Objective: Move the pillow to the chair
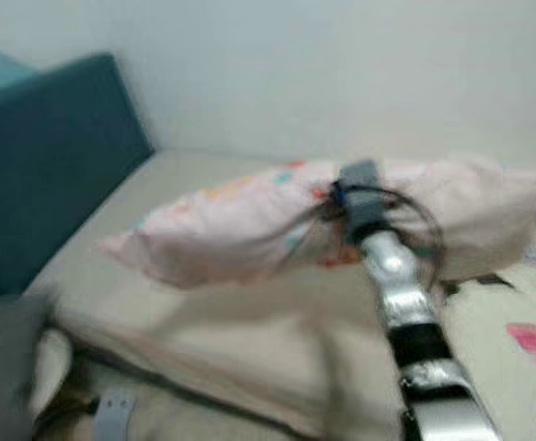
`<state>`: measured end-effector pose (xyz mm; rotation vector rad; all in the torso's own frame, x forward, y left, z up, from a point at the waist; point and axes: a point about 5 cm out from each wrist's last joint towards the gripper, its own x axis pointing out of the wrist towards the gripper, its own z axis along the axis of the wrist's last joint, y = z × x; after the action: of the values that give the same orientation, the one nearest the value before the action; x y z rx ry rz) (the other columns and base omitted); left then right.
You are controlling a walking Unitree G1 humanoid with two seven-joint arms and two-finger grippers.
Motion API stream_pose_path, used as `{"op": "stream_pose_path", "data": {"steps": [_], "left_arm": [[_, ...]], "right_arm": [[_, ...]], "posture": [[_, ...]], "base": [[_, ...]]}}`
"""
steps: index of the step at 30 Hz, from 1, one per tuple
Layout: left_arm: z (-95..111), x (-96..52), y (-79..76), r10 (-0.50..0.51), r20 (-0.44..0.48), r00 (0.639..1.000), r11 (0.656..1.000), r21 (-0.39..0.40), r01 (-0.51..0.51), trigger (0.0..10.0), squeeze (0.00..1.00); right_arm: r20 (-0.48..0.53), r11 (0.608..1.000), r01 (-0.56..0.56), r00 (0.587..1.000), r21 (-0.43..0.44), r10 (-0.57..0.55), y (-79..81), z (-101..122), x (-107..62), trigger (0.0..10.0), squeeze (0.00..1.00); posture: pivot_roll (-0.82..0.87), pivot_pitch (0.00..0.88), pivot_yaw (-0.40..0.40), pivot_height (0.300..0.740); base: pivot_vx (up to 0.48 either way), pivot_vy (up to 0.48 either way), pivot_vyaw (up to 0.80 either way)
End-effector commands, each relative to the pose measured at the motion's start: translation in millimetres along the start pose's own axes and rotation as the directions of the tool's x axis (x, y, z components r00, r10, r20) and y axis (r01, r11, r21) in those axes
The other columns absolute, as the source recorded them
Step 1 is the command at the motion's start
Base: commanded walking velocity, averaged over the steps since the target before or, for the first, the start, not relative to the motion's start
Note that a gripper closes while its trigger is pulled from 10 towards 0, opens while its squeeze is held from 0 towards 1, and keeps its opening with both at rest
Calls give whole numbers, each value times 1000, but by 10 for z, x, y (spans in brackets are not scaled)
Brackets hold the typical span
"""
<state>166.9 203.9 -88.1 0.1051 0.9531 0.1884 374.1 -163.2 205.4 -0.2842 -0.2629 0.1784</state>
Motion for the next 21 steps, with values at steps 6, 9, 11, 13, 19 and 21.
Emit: {"op": "stream_pose_path", "data": {"steps": [6, 9, 11, 13, 19, 21], "left_arm": [[50, 11, 5, -1, 11, 1000, 1000, 2, 1, 10000, 0], [50, 11, 4, -1, 11, 1000, 1000, 1, 1, 10000, 0], [48, 10, -1, -4, 13, 1000, 1000, 1, 4, 10000, 0], [48, 9, -10, -10, 14, 1000, 1000, -1, 10, 10000, 0], [57, 9, -30, -23, 19, 1000, 1000, -7, 23, 10000, 0], [58, 9, -36, -27, 19, 999, 1000, -10, 27, 10000, 0]], "right_arm": [[34, 991, -125, 992, 55, 123, 249, 37, -30, 2667, 0], [27, 987, -146, 989, 72, 144, 293, 16, -42, 10000, 0], [19, 976, -190, 982, 103, 189, 377, -18, -76, 10000, 0], [17, 964, -242, 970, 115, 242, 464, -42, -113, 10000, 0], [56, 924, -349, 937, 152, 345, 655, -4, -173, 10000, 0], [83, 907, -390, 921, 162, 381, 717, 36, -186, 10000, 0]], "posture": [[24, 0, 30, 740], [24, 0, 30, 740], [27, 0, 28, 740], [29, 0, 28, 740], [29, 0, 28, 740], [30, 0, 27, 740]], "base": [[0, 0, 0], [0, 0, 0], [0, 0, 513], [0, 0, 731], [0, 0, 722], [0, 0, 719]]}}
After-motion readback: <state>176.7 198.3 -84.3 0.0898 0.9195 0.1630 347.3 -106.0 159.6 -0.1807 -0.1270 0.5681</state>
